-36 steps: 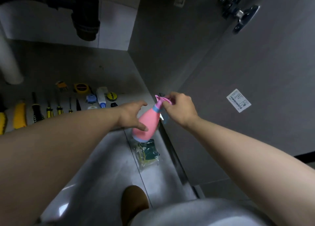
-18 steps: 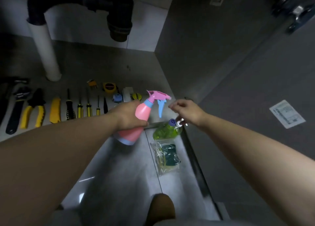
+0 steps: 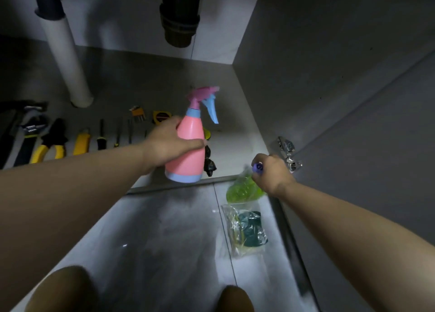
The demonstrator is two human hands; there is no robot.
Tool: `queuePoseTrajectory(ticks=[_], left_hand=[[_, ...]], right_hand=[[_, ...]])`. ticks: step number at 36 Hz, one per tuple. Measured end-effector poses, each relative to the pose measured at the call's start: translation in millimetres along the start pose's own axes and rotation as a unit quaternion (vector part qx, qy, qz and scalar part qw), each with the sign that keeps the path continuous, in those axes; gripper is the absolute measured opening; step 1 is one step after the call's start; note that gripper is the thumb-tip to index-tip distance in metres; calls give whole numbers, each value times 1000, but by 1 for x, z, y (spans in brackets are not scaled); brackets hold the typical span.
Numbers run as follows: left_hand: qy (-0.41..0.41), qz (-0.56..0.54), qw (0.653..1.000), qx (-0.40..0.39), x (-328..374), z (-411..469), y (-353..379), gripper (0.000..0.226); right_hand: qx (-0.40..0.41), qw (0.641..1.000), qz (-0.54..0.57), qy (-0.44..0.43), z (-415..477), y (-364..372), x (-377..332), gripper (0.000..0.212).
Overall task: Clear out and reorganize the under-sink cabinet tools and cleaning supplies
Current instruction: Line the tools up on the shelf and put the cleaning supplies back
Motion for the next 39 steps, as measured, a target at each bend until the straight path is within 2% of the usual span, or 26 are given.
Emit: queuePoseTrajectory(ticks=[5, 12, 17, 20, 33, 39], left_hand=[[-61, -79, 993, 59, -2, 5, -2, 66], [-90, -160, 978, 94, 4, 17, -3, 58], [-77, -153, 981, 89, 2, 24, -4, 64], [-70, -143, 983, 87, -1, 31, -5, 68], [-57, -146, 985, 76, -14, 48, 3, 70], [-49, -145, 986, 72, -18, 51, 10, 70]], right_hand=[[56, 998, 33, 0, 26, -68, -14, 13], [143, 988, 59, 29, 95, -127, -19, 14], [134, 988, 73, 12, 132, -115, -26, 22], [156, 987, 48, 3, 151, -105, -29, 25], [170, 982, 12, 87, 187, -76, -29, 29], [147, 986, -11, 79, 187, -77, -30, 35]])
Point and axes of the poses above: each hand's wrist, its own z-axis towards the middle knuckle, its own y-axis out of the palm, x = y × z, the point moved 6 cm from there along z, towards the middle knuckle, and after that the axes turned 14 degrees about x, right-handed, at the moved point
